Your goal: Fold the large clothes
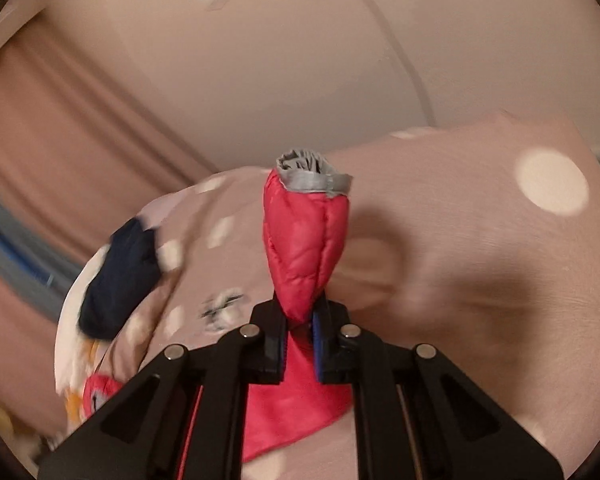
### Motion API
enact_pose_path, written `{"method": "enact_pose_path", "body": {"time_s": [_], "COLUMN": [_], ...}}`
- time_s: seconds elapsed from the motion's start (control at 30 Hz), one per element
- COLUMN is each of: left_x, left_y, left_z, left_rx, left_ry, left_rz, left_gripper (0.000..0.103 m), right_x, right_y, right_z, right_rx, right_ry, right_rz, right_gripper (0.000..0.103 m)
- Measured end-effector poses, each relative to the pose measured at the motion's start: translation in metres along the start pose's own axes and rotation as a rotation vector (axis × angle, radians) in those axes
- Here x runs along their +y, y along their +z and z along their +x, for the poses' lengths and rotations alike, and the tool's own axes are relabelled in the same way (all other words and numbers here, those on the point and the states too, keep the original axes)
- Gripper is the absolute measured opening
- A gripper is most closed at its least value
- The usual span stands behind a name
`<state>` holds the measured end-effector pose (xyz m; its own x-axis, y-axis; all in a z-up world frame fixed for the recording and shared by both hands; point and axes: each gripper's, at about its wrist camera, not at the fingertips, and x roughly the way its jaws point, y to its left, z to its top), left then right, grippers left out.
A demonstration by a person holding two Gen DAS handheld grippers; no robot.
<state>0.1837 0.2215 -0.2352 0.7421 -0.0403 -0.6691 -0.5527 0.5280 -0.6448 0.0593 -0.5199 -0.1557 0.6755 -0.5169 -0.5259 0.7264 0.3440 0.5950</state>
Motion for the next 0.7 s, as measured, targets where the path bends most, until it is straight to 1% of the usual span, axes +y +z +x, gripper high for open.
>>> {"method": "enact_pose_path", "body": {"time_s": [0.07,0.1,0.17,0.2,0.23,0.3,0.37,0.4,0.43,0.53,0.57,0.6,0.7], "left_x": [0.01,0.016,0.028,0.029,0.029,0.025,0.021,0.02,0.017,0.012,0.012,0.013,0.018], "left_y": [0.003,0.004,0.004,0.006,0.008,0.01,0.009,0.009,0.009,0.007,0.008,0.008,0.012], "left_z": [-0.004,-0.005,-0.007,-0.007,-0.009,-0.015,-0.02,-0.02,-0.019,-0.016,-0.016,-0.016,-0.016], "left_rx": [-0.007,-0.007,-0.011,-0.01,-0.016,-0.052,-0.092,-0.094,-0.097,-0.11,-0.11,-0.111,-0.098], "left_ry": [0.013,0.014,-0.023,-0.022,-0.008,0.04,0.092,0.1,0.11,0.153,0.156,0.153,0.13], "left_rz": [-0.039,-0.061,-0.126,-0.138,-0.134,-0.085,-0.047,-0.037,-0.024,0.031,0.037,0.039,0.027], "left_gripper": [0.02,0.021,0.021,0.021,0.021,0.021,0.021,0.021,0.021,0.021,0.021,0.021,0.021], "right_x": [0.03,0.044,0.077,0.1,0.114,0.148,0.176,0.187,0.197,0.22,0.225,0.231,0.256], "right_y": [-0.012,-0.02,-0.043,-0.059,-0.072,-0.104,-0.145,-0.167,-0.185,-0.252,-0.27,-0.292,-0.333], "right_z": [-0.009,-0.014,-0.023,-0.031,-0.036,-0.047,-0.059,-0.062,-0.058,-0.056,-0.059,-0.064,-0.07], "right_rx": [0.009,0.024,0.055,0.07,0.081,0.101,0.13,0.162,0.2,0.346,0.378,0.399,0.413], "right_ry": [0.059,0.097,0.183,0.225,0.255,0.319,0.39,0.441,0.469,0.504,0.523,0.541,0.557], "right_rz": [-0.078,-0.108,-0.194,-0.257,-0.305,-0.417,-0.517,-0.565,-0.611,-0.757,-0.795,-0.844,-0.941], "right_gripper": [0.01,0.01,0.01,0.01,0.01,0.01,0.01,0.01,0.01,0.01,0.01,0.01,0.011]}}
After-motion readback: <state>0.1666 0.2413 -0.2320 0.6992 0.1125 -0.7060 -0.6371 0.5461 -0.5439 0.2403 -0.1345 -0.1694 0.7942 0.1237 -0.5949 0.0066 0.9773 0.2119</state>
